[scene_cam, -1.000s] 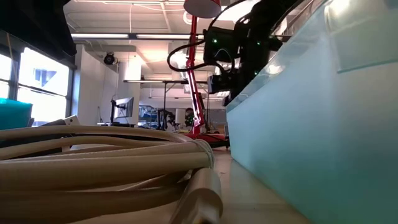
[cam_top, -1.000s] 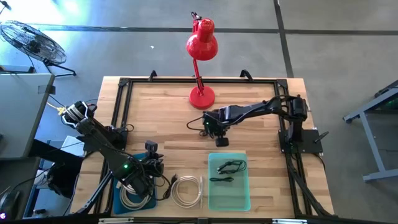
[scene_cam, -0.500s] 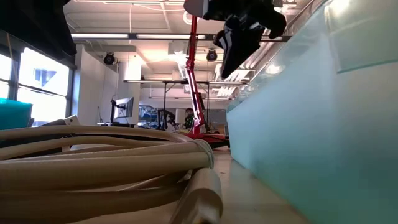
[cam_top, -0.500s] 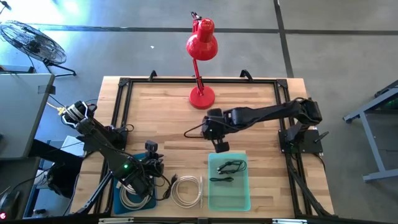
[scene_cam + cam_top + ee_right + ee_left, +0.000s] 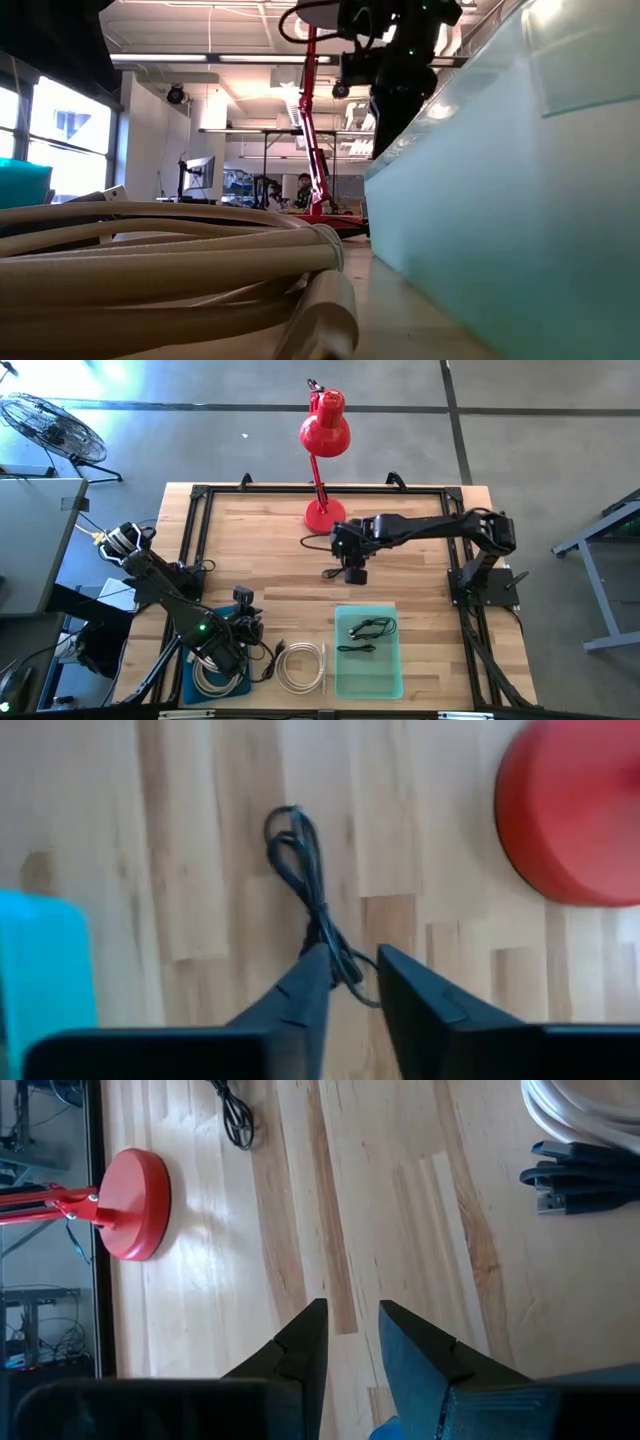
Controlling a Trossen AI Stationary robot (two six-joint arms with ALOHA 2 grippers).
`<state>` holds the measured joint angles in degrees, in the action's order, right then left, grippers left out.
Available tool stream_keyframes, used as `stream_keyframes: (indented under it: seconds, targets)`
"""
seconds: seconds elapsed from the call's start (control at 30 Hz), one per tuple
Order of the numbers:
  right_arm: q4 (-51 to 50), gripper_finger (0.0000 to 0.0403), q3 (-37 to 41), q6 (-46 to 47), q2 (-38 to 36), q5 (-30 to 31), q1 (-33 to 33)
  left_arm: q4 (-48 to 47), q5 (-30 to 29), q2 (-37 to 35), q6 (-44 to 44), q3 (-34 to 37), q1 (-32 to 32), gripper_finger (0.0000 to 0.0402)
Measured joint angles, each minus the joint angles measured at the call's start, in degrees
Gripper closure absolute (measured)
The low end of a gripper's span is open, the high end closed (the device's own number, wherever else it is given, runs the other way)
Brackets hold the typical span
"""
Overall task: Pick & Place USB Port
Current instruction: Put the black USB cable into the green bin
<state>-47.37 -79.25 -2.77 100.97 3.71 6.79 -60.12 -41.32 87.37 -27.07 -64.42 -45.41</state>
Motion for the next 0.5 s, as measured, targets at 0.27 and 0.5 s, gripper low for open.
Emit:
stream_keyframes:
  seconds: [0.27,0.5]
  targets:
    - [6.8,0.0207,5.3,3.5,0.0,-3.2,2.1,0.0,-1.5,0.0,2.9,0.0,0.0,0.0314]
    - [10.8,0.0183,10.3,4.3,0.0,-4.1,3.7,0.0,-1.8,0.0,4.3,0.0,0.0,0.0314]
